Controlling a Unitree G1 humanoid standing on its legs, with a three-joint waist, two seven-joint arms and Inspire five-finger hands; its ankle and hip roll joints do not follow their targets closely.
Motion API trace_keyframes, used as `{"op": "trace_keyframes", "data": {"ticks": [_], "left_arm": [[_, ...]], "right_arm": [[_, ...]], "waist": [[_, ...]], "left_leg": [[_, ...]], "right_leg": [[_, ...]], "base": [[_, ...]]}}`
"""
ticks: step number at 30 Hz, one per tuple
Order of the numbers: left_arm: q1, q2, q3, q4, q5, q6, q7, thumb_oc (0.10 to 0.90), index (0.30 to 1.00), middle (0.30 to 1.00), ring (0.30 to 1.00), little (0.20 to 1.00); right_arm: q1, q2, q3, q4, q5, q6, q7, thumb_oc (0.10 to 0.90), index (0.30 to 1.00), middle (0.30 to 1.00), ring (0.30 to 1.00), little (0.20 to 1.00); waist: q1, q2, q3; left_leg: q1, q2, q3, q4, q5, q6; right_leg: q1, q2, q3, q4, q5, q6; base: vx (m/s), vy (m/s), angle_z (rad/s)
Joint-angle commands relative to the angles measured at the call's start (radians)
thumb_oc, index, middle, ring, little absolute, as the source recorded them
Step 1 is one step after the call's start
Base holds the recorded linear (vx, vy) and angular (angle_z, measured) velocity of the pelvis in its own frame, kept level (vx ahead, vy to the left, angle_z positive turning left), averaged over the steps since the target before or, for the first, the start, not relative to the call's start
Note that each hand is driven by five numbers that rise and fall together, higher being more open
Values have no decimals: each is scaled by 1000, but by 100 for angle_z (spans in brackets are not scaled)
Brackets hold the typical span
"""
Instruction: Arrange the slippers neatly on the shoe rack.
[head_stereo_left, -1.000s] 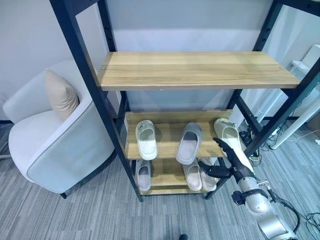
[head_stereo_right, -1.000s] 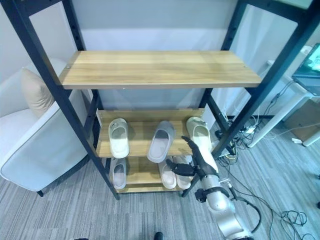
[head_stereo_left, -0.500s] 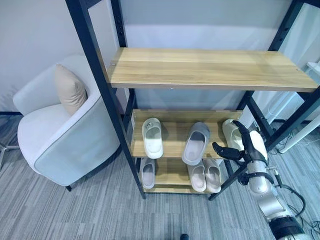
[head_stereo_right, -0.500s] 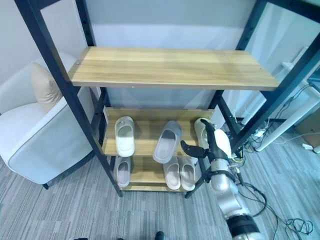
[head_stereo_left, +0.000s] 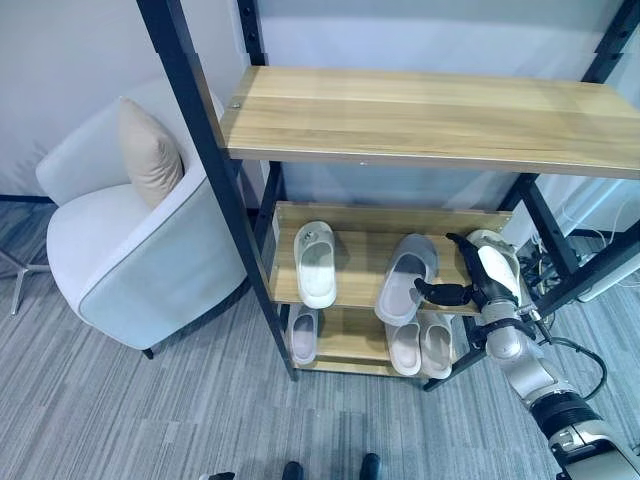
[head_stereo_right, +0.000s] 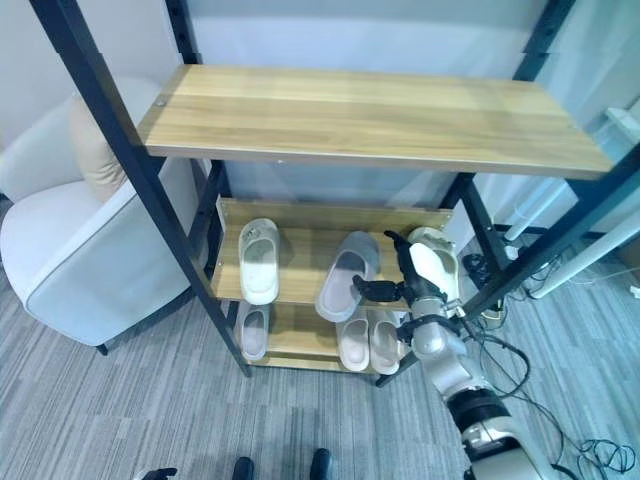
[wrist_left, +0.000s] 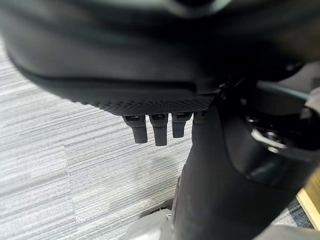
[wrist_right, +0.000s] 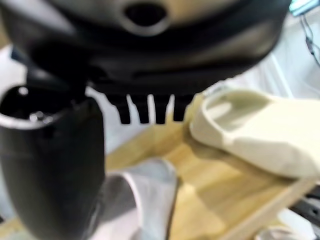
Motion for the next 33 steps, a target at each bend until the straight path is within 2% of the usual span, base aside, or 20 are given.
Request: {"op": "trace_keyframes", "data": {"ticks": [1, 12, 21, 27, 31, 32, 33], "left_arm": [[-42, -24, -4, 52, -8, -40, 14, 800, 900, 900, 900, 900], [-49, -32, -4, 76, -29, -37, 18, 800, 900, 900, 900, 900], [-52, -19, -17, 65, -17, -44, 25, 800, 900, 900, 900, 900], [-56, -21, -34, 52, -32, -49, 36, 800, 900, 900, 900, 900], [-48, -21, -41, 53, -46, -48, 36, 800, 900, 900, 900, 900], [-46, -22, -42, 56, -47, -47, 36, 800, 900, 900, 900, 900], [-45, -23, -43, 58, -50, -47, 35, 800, 900, 900, 900, 900]], "right_arm": [[-159, -56, -7, -10, -6, -50, -34, 800, 900, 900, 900, 900], [-207, -50, -33, 21, 46, -51, -86, 800, 900, 900, 900, 900], [-241, -79, -41, 58, 6, -32, -143, 800, 900, 900, 900, 900], [-305, -71, 13, 179, 12, -5, -132, 800, 900, 900, 900, 900], [-330, -44, 39, 258, 70, -3, -103, 800, 900, 900, 900, 900], [-337, -39, 41, 272, 83, -4, -102, 654, 681, 681, 681, 681], [-342, -32, 41, 279, 95, -6, -103, 546, 519, 519, 519, 519]], "waist": [[4, -37, -8], [21, -50, 17], [34, -68, 23], [42, -75, 27], [44, -75, 24], [44, -74, 23], [44, -74, 23]], "left_leg": [[-36, -21, -8, 2, -44, -20], [-84, -18, -16, 2, -29, -28], [-97, -20, -30, 2, -29, -30], [-104, -21, -35, 2, -29, -31], [-101, -21, -39, 2, -30, -30], [-101, -21, -38, 2, -30, -30], [-100, -22, -37, 2, -30, -30]], "right_leg": [[102, -21, 39, 6, -148, 89], [58, -17, 28, 6, -138, 90], [47, -16, 13, 6, -140, 88], [43, -18, 7, 6, -141, 87], [45, -20, 5, 6, -141, 86], [46, -21, 5, 6, -141, 87], [45, -21, 6, 6, -141, 87]], "base": [[20, 6, 6], [-9, 5, 4], [9, -3, 2], [0, -2, 1], [13, 5, 3], [34, 26, 2], [0, 0, 0]]}}
